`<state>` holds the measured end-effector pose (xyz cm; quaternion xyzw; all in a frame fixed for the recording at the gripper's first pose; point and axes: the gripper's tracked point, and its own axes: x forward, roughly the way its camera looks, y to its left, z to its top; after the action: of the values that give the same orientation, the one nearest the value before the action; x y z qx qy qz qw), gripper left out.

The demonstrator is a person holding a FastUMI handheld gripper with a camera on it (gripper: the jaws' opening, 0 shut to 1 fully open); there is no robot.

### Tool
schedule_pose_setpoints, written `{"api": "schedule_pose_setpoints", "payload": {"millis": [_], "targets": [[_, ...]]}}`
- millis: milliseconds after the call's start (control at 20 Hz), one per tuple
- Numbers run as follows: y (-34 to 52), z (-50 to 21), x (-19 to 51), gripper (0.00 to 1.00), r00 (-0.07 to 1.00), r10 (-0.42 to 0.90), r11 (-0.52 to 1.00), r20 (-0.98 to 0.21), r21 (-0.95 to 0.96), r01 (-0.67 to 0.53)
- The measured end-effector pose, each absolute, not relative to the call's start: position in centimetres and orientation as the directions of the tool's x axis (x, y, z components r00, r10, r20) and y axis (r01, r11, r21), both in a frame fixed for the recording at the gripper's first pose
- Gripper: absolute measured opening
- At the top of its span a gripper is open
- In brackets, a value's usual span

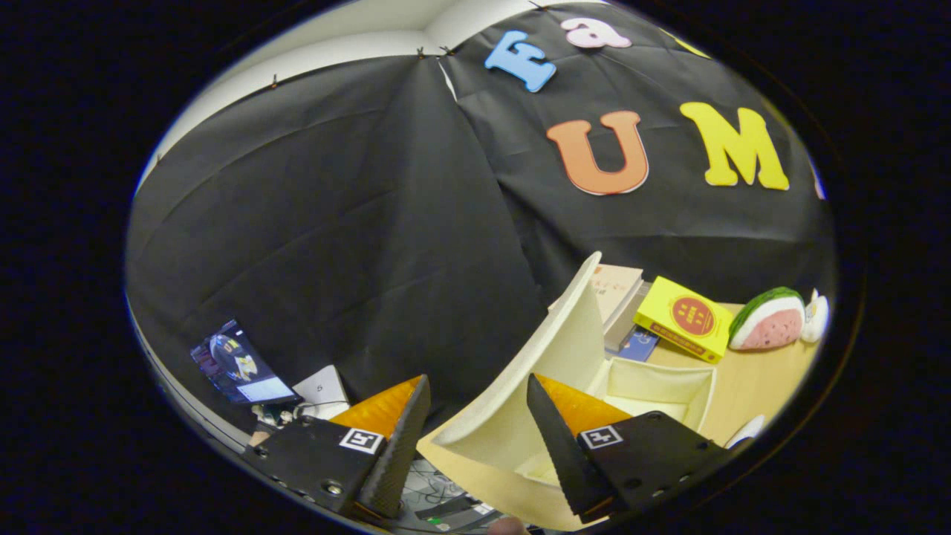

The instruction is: Open the storage box then place both shoes into the box .Put the left shoe in first, then the right shoe, with the right side of both shoes facing outward in a uniform manner.

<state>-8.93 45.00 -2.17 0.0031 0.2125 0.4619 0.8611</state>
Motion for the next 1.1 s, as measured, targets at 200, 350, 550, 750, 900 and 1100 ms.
{"api": "schedule_pose_setpoints", "payload": {"millis": [200,350,550,750,900,1100], "targets": [[43.5,-1.3,-8.0,0.85,0.542,0.778,0.605,-0.318,0.145,-0.783],[40.1,-0.3,-5.7,0.87,0.626,0.731,0.668,-0.272,0.094,-0.738],[33.5,1.0,-2.5,0.95,0.735,0.647,0.756,-0.204,0.048,-0.653],[25.8,0.6,-0.2,0.96,0.799,0.58,0.81,-0.161,0.01,-0.586],[18.8,-0.7,0.8,0.96,0.851,0.502,0.861,-0.152,0.004,-0.508],[10.2,-4.0,2.3,0.96,0.89,0.405,0.913,-0.209,0.041,-0.405]]}}
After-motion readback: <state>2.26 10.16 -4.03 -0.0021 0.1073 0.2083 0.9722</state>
